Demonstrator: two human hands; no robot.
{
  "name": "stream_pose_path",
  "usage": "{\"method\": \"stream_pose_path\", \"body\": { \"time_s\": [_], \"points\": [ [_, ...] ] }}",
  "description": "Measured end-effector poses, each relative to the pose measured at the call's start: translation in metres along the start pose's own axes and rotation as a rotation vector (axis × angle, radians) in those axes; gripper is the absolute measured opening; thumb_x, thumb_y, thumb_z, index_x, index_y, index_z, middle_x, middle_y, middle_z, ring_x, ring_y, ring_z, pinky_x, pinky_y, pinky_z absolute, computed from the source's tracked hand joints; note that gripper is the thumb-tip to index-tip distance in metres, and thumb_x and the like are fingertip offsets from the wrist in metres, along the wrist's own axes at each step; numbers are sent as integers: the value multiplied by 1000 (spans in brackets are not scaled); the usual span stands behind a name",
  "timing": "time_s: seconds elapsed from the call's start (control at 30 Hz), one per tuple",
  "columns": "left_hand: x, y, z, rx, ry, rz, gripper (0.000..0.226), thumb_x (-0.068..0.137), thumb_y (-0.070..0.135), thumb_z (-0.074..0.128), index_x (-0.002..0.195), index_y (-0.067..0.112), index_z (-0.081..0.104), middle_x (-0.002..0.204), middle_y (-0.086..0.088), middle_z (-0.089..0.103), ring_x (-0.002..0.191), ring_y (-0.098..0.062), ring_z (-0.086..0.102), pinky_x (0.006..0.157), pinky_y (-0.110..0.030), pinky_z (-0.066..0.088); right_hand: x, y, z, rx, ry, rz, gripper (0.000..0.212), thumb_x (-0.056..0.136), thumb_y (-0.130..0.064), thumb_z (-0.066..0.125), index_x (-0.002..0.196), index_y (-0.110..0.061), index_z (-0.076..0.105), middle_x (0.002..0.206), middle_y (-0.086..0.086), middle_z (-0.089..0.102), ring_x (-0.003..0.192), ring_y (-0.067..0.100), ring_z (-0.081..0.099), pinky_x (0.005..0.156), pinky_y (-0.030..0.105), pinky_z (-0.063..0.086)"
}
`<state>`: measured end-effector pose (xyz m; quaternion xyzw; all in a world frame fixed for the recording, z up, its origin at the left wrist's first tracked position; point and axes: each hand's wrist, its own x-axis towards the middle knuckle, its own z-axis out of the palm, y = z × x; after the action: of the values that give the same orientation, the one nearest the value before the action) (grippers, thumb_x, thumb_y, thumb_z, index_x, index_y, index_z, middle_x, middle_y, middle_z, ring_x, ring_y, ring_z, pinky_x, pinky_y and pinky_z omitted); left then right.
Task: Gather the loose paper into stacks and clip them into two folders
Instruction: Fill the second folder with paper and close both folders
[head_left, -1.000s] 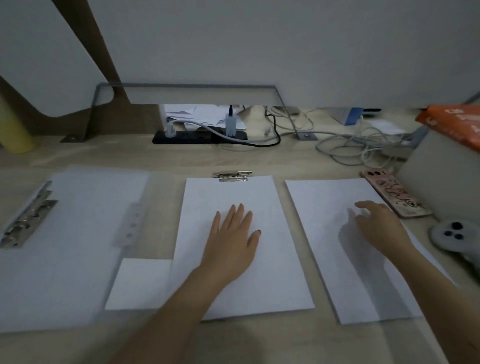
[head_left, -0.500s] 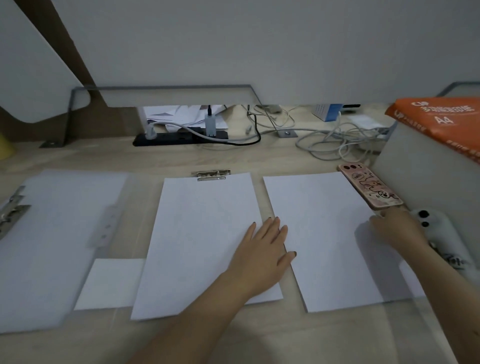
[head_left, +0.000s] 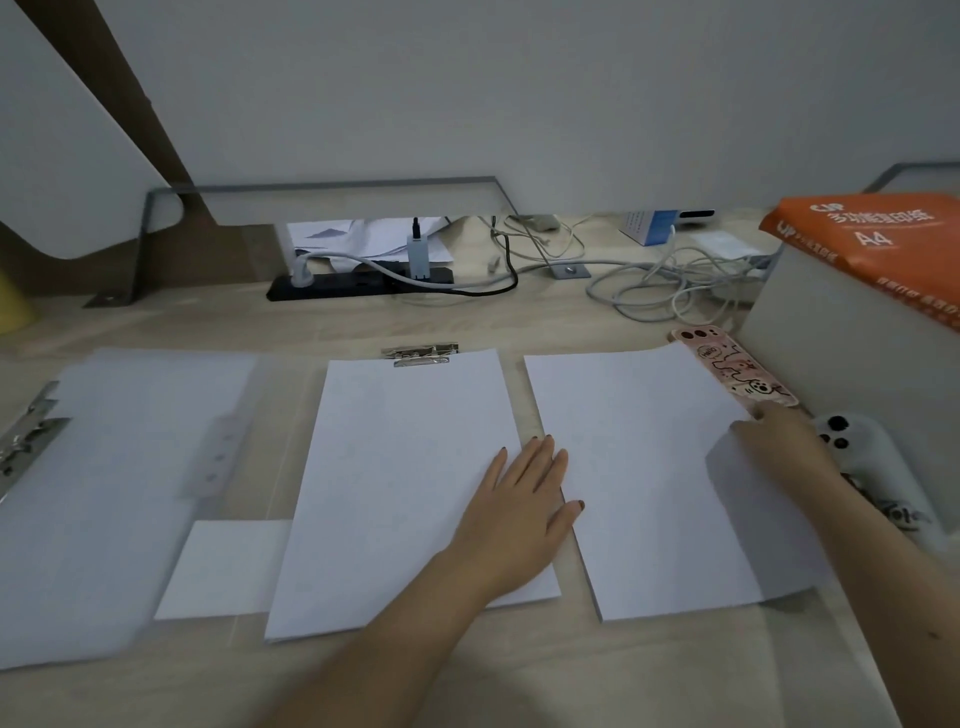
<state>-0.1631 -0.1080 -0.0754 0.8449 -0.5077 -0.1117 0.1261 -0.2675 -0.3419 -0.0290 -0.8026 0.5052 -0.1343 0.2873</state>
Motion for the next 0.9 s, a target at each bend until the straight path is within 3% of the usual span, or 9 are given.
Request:
{"method": "stream_pose_path", "body": {
  "time_s": [0.1, 0.2, 0.27, 0.33, 0.43, 0.57, 0.7, 0.8, 0.9],
  "points": [
    [0, 0, 0, -16, -21, -21, 84, 76, 59, -9, 150, 20, -1, 159, 7, -11, 143, -3, -16, 114, -26, -17, -3, -7, -11, 67, 28, -71, 16, 81, -15, 45, 88, -15, 59, 90, 13, 54, 83, 33, 50, 64, 33, 34],
    [0, 4, -8, -189, 1, -66, 59, 99, 43, 21, 150, 19, 5, 159, 7, -1, 145, -3, -5, 116, -24, -9, -13, -21, -26, 236, 83, -116, 24, 86, -8, 48, 104, -7, 63, 87, 14, 58, 86, 38, 58, 71, 34, 40],
    [1, 11, -20, -598, 83, -127, 53, 99, 30, 37, 147, 19, 19, 151, 13, 25, 141, -6, 18, 111, -18, 12, -24, -33, -36, 361, 84, -167, 22, 87, -4, 48, 102, -6, 63, 87, 11, 59, 82, 32, 57, 74, 30, 38],
    [5, 15, -39, -1067, 159, -212, 48, 97, 27, 45, 141, 26, 29, 136, 15, 40, 133, -10, 38, 101, -21, 32, -38, -48, -45, 494, 62, -217, 19, 89, -4, 47, 98, -12, 62, 81, 6, 61, 71, 21, 55, 67, 23, 42],
    [7, 9, -66, -1390, 185, -372, 40, 95, 34, 47, 132, 21, 42, 126, 6, 56, 112, -16, 58, 87, -24, 48, -53, -66, -52, 645, 26, -227, 16, 91, -8, 48, 94, -18, 59, 75, -6, 59, 63, 9, 53, 53, 15, 44],
    [-3, 1, -89, -1466, 298, -345, 34, 93, 33, 52, 125, 22, 54, 119, 5, 65, 106, -12, 63, 90, -29, 51, -60, -86, -55, 721, 0, -229, 15, 91, -12, 49, 97, -21, 59, 81, -1, 62, 68, 15, 57, 65, 26, 44],
    [-21, -13, -112, -1446, 488, -329, 28, 94, 23, 51, 122, 21, 56, 119, 2, 65, 109, -16, 62, 98, -37, 47, -70, -110, -42, 664, -73, -269, 18, 92, -17, 47, 107, -18, 58, 90, 2, 63, 72, 17, 58, 67, 28, 45],
    [-41, -36, -126, -1318, 579, -349, 25, 95, 20, 48, 119, 22, 56, 117, 3, 65, 107, -15, 62, 95, -34, 48, -83, -126, -24, 704, -227, -267, 18, 92, -17, 49, 106, -16, 59, 92, 3, 66, 74, 20, 61, 70, 32, 47],
    [-71, -69, -139, -1254, 629, -392, 19, 96, 20, 46, 112, 25, 56, 113, 1, 67, 103, -18, 64, 94, -39, 50, -102, -143, 2, 850, -514, -249, 18, 91, -19, 51, 106, -20, 62, 94, -1, 73, 80, 19, 70, 68, 32, 53]
  ]
}}
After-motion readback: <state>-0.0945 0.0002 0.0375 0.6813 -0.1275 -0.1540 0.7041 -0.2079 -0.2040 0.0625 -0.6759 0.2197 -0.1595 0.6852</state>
